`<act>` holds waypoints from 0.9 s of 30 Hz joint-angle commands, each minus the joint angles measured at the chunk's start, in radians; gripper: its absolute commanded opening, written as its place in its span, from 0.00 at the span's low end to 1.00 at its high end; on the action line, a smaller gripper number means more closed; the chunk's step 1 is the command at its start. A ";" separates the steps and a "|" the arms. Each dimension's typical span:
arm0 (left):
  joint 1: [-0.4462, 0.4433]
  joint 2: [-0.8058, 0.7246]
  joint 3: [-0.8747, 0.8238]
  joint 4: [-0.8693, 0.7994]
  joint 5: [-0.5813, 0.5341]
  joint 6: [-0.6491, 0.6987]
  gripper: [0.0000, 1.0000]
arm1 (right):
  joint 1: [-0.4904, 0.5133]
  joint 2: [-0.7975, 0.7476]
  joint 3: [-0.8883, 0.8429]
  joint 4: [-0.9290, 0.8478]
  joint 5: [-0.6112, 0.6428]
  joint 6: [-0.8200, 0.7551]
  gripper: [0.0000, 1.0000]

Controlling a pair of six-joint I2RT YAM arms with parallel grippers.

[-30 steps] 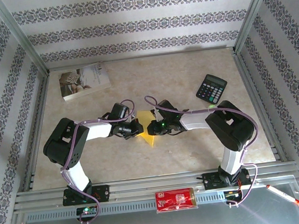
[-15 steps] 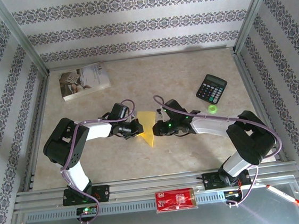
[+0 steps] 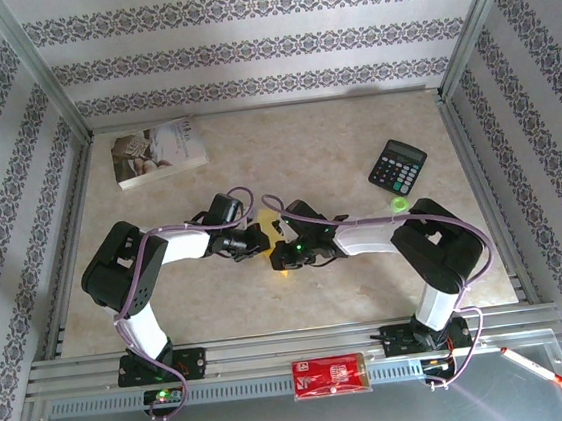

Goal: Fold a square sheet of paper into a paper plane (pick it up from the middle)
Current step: Third fold the triangle at the center of the table.

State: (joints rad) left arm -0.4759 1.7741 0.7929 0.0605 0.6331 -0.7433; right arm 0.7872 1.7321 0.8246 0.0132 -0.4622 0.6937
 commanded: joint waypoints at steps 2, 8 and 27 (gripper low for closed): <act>0.009 0.051 -0.028 -0.079 -0.054 0.026 0.00 | -0.018 0.034 0.006 0.002 -0.007 -0.017 0.04; 0.009 0.056 -0.029 -0.078 -0.056 0.029 0.00 | -0.023 0.057 -0.043 -0.013 0.000 -0.019 0.04; 0.009 0.060 -0.027 -0.097 -0.072 0.044 0.00 | 0.033 -0.037 -0.209 -0.133 0.034 -0.008 0.02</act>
State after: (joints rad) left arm -0.4778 1.7840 0.7929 0.0563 0.6792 -0.7361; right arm 0.7906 1.6806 0.6842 0.1131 -0.4343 0.6827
